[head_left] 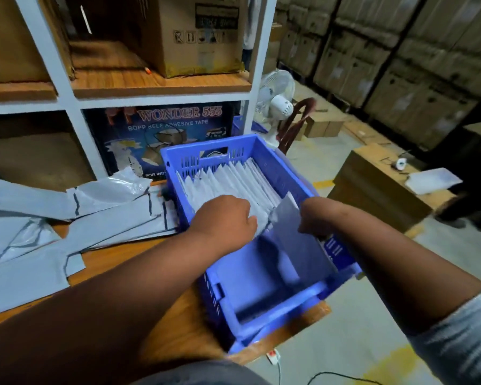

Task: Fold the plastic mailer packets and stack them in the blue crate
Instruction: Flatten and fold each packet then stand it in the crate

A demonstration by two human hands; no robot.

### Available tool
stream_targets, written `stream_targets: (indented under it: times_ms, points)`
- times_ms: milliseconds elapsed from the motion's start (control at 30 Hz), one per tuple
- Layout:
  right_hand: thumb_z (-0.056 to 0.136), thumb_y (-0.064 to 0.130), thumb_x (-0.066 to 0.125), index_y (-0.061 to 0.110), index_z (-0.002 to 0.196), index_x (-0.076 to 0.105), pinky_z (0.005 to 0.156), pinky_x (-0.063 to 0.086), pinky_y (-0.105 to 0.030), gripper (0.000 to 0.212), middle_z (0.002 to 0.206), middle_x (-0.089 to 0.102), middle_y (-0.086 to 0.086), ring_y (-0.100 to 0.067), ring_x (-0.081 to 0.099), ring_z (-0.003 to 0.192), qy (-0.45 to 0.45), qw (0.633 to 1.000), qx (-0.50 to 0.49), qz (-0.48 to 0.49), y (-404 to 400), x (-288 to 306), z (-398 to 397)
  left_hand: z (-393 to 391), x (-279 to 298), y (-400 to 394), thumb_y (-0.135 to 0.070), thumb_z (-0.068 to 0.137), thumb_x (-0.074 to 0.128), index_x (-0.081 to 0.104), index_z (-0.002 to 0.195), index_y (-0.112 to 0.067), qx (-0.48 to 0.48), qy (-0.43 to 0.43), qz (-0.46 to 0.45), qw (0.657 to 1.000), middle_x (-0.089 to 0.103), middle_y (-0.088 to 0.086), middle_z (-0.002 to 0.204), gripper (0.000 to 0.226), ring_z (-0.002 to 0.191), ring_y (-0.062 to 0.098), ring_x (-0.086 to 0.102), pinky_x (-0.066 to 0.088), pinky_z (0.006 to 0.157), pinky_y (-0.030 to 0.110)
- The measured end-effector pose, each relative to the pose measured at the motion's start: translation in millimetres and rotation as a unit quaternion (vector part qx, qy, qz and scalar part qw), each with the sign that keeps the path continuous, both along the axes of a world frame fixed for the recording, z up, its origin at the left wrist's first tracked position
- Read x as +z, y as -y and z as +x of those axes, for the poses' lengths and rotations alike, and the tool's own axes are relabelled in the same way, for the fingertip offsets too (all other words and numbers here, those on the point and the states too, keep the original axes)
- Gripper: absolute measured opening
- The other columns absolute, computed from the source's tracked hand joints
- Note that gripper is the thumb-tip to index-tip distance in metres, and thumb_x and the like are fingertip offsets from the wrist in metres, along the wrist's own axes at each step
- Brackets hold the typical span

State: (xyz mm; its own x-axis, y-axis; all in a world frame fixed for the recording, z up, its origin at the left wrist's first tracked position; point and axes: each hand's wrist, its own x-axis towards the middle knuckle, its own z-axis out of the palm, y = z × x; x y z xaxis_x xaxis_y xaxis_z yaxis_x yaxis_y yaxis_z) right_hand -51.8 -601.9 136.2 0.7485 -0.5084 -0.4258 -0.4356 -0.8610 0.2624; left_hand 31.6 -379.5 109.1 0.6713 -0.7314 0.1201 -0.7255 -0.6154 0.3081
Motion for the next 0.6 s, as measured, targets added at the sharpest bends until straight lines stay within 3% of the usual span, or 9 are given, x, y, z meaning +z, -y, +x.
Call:
stream_targets:
  times_ms: [100, 200, 333, 433, 600]
  points:
    - [0.096, 0.025, 0.069, 0.009, 0.116, 0.073, 0.085, 0.059, -0.037, 0.026, 0.094, 0.065, -0.005, -0.03, 0.073, 0.105, -0.001, 1.0, -0.028, 0.007, 0, -1, -2, -12, -7, 10, -0.048, 0.1, 0.054, 0.066, 0.092, -0.017, -0.017, -0.052, 0.026, 0.998, 0.069, 0.007, 0.099, 0.034, 0.096, 0.035, 0.064, 0.052, 0.075, 0.039]
    - [0.098, 0.023, 0.058, 0.012, 0.128, 0.069, 0.094, 0.058, -0.046, 0.033, 0.119, 0.067, -0.007, -0.032, 0.068, 0.118, -0.059, 0.997, 0.002, -0.052, -8, -8, 0, -18, -17, 7, -0.048, 0.101, 0.053, 0.064, 0.092, -0.019, -0.029, -0.076, 0.039, 0.996, 0.067, 0.005, 0.099, 0.032, 0.094, 0.033, 0.062, 0.046, 0.071, 0.036]
    - [0.092, 0.018, 0.06, 0.02, 0.13, 0.07, 0.081, 0.058, -0.045, 0.04, 0.132, 0.067, -0.001, -0.035, 0.068, 0.118, -0.088, 0.989, 0.041, -0.108, -13, -32, 1, -19, -16, 3, -0.047, 0.102, 0.052, 0.057, 0.086, -0.021, -0.028, -0.086, 0.021, 0.996, 0.062, 0.004, 0.094, 0.031, 0.094, 0.034, 0.063, 0.038, 0.069, 0.035]
    - [0.095, 0.014, 0.062, 0.019, 0.138, 0.068, 0.072, 0.056, -0.045, 0.044, 0.136, 0.067, 0.0, -0.033, 0.069, 0.12, -0.086, 0.983, 0.034, -0.158, -21, -41, 2, -22, -12, 1, -0.045, 0.105, 0.05, 0.054, 0.088, -0.021, -0.028, -0.083, 0.028, 0.996, 0.065, 0.009, 0.104, 0.03, 0.094, 0.034, 0.061, 0.037, 0.071, 0.034]
    - [0.101, 0.005, 0.052, 0.015, 0.135, 0.069, 0.067, 0.046, -0.041, 0.039, 0.131, 0.072, -0.004, -0.029, 0.07, 0.119, -0.044, 0.967, 0.092, -0.233, -32, -45, -4, -24, -10, -1, -0.043, 0.106, 0.05, 0.051, 0.09, -0.022, -0.038, -0.071, 0.032, 0.996, 0.067, 0.012, 0.109, 0.026, 0.1, 0.036, 0.063, 0.038, 0.073, 0.035]
